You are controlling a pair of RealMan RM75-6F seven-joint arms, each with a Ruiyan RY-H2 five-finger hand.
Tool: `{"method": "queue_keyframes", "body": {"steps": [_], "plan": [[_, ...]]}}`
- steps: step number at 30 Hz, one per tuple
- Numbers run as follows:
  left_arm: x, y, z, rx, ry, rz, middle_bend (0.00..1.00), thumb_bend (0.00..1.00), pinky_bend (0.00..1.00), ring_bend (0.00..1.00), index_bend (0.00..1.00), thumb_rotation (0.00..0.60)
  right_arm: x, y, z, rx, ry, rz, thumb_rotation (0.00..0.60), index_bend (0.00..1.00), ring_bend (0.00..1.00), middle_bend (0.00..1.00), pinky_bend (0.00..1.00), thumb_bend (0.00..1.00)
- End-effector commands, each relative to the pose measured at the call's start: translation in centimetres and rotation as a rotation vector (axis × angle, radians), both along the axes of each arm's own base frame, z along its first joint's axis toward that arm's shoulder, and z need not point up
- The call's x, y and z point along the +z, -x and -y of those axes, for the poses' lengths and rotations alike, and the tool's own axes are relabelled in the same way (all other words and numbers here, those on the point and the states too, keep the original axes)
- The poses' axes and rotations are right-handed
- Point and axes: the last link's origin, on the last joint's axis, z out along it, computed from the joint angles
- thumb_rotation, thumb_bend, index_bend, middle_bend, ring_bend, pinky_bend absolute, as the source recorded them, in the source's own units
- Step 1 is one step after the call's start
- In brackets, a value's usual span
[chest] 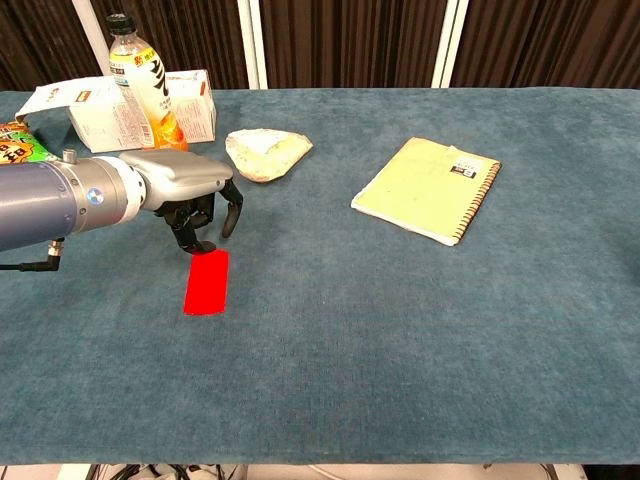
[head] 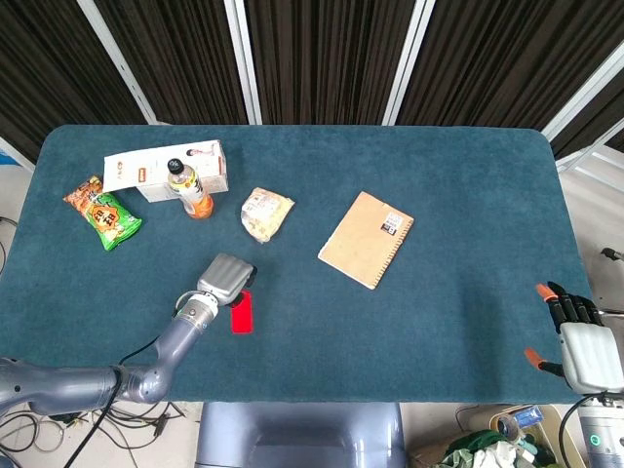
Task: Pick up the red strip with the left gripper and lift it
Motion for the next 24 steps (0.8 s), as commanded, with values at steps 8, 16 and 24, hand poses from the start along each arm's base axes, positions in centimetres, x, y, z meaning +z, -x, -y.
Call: {"method": "queue_keyframes", "body": {"steps": [8,16,24], "plan": [[-0.15,-0.04,0.33,-0.006,0.005,-0.001,0.91,0.34,0.76,0.81,0.49,0.6,-0.01,-0.04,-0.01,0.008,-0.007,-0.001,0.6,0.15,0.15,0.09,0.12,0.03],[-0.28,0.27,0.34,0.008,0.002,0.005,0.92,0.34,0.76,0.81,0.49,0.6,0.09,0.0,-0.12,0.006,-0.004,-0.002,0.6,0.15,0.15,0.09,0.12,0.03],[-0.73,0.41,0.32,0.006,0.003,0.0,0.92,0.34,0.76,0.81,0.5,0.6,0.03,-0.01,-0.1,0.006,-0.009,0.0,0.6,0.15,0.15,0.09,0.12,0.03]]}}
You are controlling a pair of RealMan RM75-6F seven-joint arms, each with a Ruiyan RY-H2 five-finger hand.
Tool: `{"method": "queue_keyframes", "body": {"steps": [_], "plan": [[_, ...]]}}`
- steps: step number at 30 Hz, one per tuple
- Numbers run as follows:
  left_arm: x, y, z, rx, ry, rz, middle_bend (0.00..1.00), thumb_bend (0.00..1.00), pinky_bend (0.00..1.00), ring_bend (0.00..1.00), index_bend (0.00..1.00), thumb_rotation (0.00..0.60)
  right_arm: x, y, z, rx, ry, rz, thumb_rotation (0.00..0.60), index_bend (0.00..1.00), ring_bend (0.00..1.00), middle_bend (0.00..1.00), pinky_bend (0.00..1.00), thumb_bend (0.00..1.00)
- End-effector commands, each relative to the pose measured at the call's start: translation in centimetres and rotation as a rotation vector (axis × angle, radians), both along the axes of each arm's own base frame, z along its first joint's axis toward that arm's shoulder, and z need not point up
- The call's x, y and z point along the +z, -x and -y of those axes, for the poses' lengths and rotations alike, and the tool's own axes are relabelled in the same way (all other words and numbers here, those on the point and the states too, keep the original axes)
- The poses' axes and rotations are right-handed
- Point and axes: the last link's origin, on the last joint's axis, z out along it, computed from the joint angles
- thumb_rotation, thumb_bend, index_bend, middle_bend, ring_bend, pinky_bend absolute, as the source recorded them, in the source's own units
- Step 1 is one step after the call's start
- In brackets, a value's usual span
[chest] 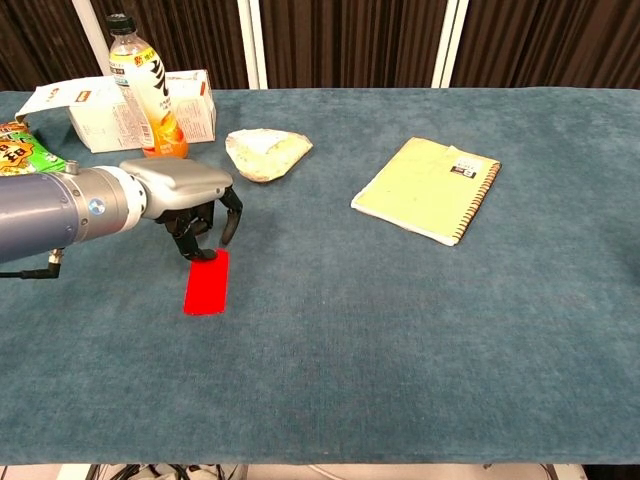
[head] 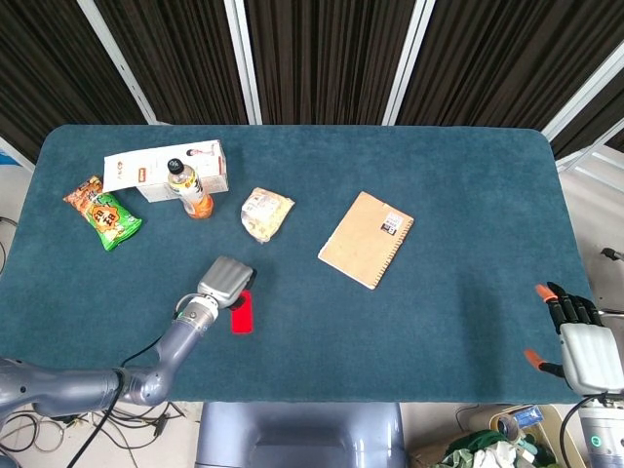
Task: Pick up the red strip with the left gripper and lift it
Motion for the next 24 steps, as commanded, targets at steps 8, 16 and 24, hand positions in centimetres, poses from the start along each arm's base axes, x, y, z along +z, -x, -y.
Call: {"method": "queue_keyframes", "body": {"steps": [8,16,24], "plan": [[-0.6,0.0,-0.2,-0.01,-0.011,-0.017,0.92,0.34,0.76,0.81,0.51,0.6,0.1,0.0,0.0,-0.003,0.002,0.005,0.6,0.15,0.15,0.09,0.12,0.03],[-1.1,0.1,-0.3,-0.008,-0.01,-0.028,0.92,0.34,0.76,0.81,0.51,0.6,0.1,0.0,0.0,-0.005,0.002,0.009,0.6,0.15,0.15,0.09,0.12,0.03],[-1.5,0.1,-0.2,-0.012,-0.004,-0.042,0.92,0.35,0.76,0.82,0.54,0.6,0.1,0.0,0.0,-0.009,0.004,0.017,0.6,0.15,0.15,0.09,0.12,0.03]]}}
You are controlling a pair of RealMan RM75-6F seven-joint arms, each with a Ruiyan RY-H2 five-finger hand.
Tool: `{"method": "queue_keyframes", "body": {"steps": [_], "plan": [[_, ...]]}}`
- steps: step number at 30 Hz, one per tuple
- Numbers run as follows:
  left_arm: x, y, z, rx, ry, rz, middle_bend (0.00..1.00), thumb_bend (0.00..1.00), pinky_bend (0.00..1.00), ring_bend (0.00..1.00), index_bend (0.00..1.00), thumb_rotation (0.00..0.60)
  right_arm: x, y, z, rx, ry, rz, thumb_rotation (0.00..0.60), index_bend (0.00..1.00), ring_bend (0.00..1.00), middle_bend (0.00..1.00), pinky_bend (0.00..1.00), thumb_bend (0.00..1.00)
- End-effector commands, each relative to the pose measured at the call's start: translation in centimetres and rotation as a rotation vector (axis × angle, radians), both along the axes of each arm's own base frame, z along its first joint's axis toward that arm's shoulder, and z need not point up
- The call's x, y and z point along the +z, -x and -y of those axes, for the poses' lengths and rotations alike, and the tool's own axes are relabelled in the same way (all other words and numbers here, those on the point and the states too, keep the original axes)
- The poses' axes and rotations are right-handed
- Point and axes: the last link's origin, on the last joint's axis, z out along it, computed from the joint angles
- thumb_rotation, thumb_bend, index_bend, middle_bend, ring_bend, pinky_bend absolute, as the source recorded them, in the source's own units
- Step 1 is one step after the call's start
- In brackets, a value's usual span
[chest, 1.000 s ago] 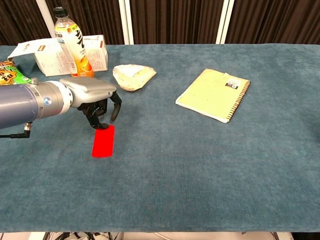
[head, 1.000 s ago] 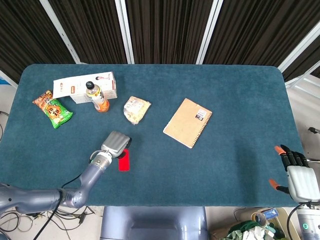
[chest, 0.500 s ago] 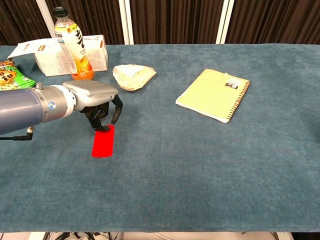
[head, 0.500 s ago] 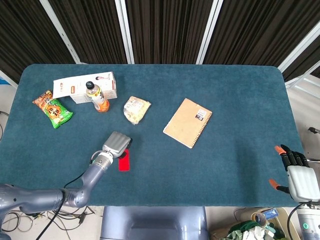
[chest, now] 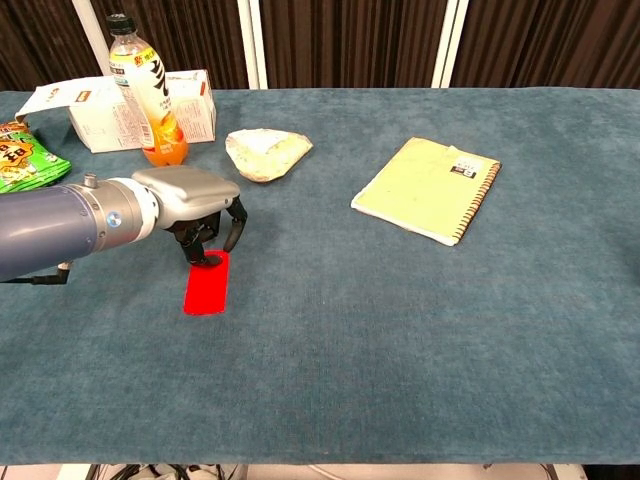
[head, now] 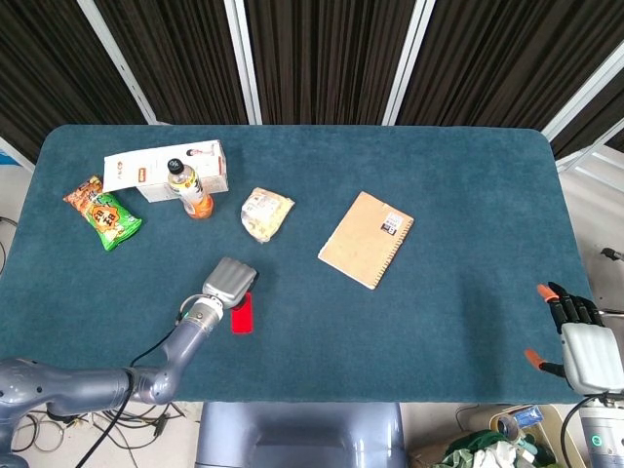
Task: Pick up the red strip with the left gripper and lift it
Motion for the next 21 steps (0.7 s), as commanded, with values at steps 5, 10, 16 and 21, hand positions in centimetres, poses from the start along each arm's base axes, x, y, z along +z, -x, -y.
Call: {"method": "queue_keyframes", "body": {"steps": [5,10,16,21], "plan": [[-0.18,0.18,-0.01,0.002,-0.003,-0.017,0.92,0.36,0.76,0.82,0.55,0.6,-0.05,-0.04,0.0,0.002,-0.001,0.002,0.6,0.15,0.15,0.09,0.12,0.03],[-0.23,-0.01,0.03,0.006,-0.003,-0.006,0.92,0.36,0.76,0.82,0.57,0.6,-0.06,-0.08,-0.01,0.004,-0.001,0.004,0.6,0.15,0.15,0.09,0.12,0.03],[-0.02,-0.06,0.1,0.016,-0.001,0.003,0.93,0.45,0.76,0.82,0.6,0.6,-0.14,-0.14,-0.06,0.007,-0.006,0.006,0.6,0.15,0.15,0.09,0.12,0.03],[0.42,-0.21,0.28,0.013,0.001,0.003,0.93,0.52,0.76,0.82,0.62,0.6,-0.14,-0.19,-0.14,0.011,-0.007,0.006,0.6,0.15,0.15,0.09,0.12,0.03]]}}
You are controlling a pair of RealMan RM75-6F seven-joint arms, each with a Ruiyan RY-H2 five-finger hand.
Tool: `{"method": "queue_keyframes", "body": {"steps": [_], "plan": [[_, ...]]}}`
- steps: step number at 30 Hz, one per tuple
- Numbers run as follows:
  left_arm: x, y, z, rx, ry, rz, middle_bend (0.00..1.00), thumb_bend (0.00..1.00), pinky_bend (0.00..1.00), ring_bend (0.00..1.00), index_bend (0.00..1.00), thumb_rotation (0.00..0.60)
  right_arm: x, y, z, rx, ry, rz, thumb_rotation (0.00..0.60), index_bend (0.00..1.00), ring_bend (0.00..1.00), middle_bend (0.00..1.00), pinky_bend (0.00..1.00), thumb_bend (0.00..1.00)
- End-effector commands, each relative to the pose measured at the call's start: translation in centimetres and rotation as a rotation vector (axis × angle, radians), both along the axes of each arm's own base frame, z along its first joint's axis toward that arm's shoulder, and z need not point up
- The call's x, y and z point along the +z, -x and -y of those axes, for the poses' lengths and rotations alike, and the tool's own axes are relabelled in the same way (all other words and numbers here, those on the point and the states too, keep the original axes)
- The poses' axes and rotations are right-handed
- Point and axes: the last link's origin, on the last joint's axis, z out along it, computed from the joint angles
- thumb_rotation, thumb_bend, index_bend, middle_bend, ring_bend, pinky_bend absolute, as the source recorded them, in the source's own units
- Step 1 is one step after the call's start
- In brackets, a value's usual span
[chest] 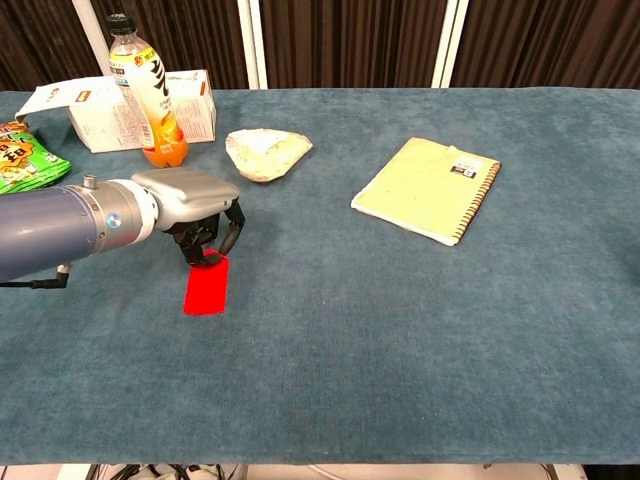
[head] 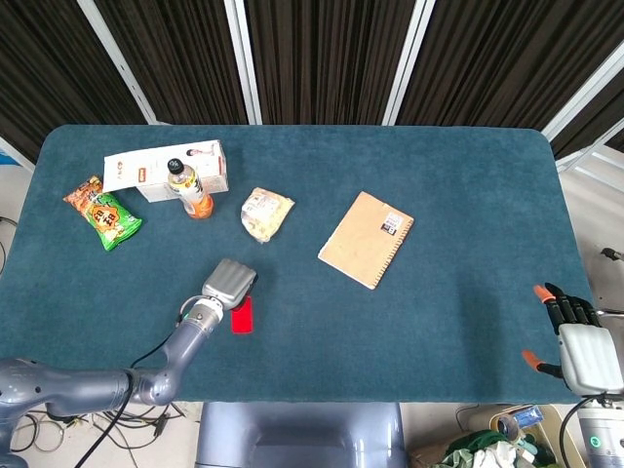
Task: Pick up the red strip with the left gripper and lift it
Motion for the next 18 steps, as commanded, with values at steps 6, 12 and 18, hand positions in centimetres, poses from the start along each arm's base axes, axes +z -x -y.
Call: {"method": "queue_keyframes", "body": {"steps": [6,12,18], "plan": [[1.2,-0.6,0.9,-0.024,0.007,0.0,0.93,0.54,0.76,0.82,0.63,0.6,0.0,0.0,0.0,-0.003,0.0,0.004,0.6,0.15,0.15,0.09,0.12,0.03],[3.1,-0.7,1.9,-0.047,0.014,-0.008,0.93,0.55,0.76,0.82,0.65,0.6,0.0,0.0,0.0,-0.009,-0.001,0.013,0.6,0.15,0.15,0.09,0.12,0.03],[5.1,-0.3,2.7,-0.063,0.003,-0.019,0.93,0.58,0.76,0.82,0.66,0.6,0.1,0.0,-0.1,-0.009,0.001,0.013,0.6,0.15,0.15,0.09,0.12,0.03]]}}
